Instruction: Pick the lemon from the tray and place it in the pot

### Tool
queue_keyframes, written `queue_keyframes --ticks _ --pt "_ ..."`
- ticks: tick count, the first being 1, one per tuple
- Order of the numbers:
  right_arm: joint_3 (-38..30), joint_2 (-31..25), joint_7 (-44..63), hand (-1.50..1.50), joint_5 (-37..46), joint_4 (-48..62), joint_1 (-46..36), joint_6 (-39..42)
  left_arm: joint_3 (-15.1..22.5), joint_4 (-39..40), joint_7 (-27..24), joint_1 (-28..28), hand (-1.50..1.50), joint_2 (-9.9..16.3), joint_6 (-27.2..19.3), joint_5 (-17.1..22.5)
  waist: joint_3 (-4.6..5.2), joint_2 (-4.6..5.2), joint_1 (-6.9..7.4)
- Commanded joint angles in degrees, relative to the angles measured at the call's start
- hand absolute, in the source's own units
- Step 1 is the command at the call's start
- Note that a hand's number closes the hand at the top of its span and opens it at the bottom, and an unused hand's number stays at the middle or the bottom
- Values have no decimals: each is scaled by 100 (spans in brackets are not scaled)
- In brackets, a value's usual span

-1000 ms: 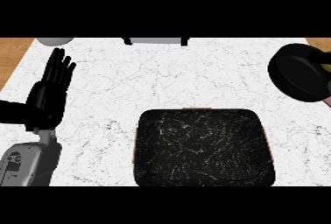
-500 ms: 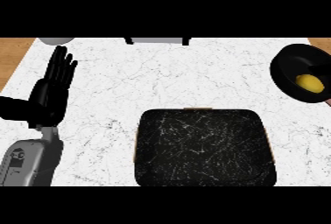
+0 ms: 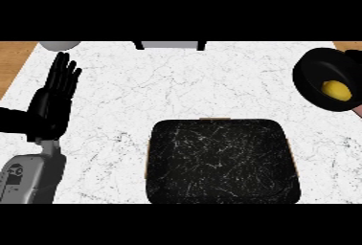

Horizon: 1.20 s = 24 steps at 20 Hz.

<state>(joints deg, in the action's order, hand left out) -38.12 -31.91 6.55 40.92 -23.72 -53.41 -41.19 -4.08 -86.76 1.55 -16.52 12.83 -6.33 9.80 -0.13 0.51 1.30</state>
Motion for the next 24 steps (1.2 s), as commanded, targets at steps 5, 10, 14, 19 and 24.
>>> queue_keyframes --ticks 5,10,14,19,24 --pt "-603 38 -1135 -150 -1210 -916 647 3 -129 31 127 -42 0 124 76 -7 9 -51 -150" --pt "-887 178 -1484 -150 -1954 -1782 1463 339 -226 -505 481 135 0 205 27 73 12 -92 -209" --pt "-840 57 -1348 -150 -2247 -2488 2105 659 -139 -176 -92 376 0 -43 35 -103 16 -76 -197" --pt "-1088 192 -1419 -150 -2843 -3465 3195 1099 -87 -89 139 50 0 -108 -70 -188 14 -68 -219" --pt "-1134 -42 -993 -150 -3152 -4068 3866 1430 -108 -655 282 469 0 -38 27 -199 14 -67 -154"
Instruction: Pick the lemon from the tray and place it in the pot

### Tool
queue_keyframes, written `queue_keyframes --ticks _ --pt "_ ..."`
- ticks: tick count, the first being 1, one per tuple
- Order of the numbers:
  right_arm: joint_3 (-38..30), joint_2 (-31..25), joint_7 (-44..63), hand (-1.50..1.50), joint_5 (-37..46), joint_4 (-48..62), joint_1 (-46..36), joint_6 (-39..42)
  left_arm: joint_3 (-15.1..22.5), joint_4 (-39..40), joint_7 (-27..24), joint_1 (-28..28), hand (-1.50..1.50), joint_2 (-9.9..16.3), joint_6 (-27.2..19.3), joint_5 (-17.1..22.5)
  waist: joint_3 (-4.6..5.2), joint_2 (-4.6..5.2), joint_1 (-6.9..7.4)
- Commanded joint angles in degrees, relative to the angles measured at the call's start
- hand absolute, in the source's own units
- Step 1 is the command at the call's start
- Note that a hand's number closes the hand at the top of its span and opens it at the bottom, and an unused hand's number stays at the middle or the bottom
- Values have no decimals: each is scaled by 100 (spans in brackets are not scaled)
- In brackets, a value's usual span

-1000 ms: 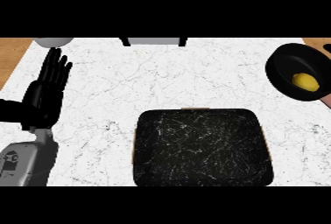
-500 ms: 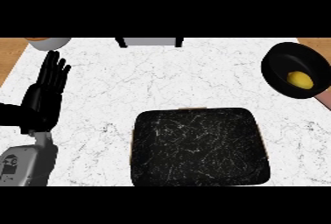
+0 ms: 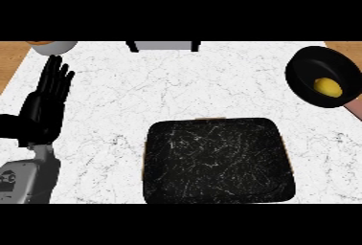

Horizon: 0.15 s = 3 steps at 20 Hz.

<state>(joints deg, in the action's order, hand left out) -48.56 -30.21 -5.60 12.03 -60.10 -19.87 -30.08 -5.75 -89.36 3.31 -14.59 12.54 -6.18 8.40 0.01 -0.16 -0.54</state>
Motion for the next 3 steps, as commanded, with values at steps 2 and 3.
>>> queue_keyframes --ticks 2,3 --pt "-195 -76 -496 -150 -581 79 529 180 -113 -72 -5 114 0 0 235 164 -3 15 51" --pt "-218 161 -257 -150 -523 -510 952 212 -81 -48 327 -311 0 35 -81 -39 -1 8 9"
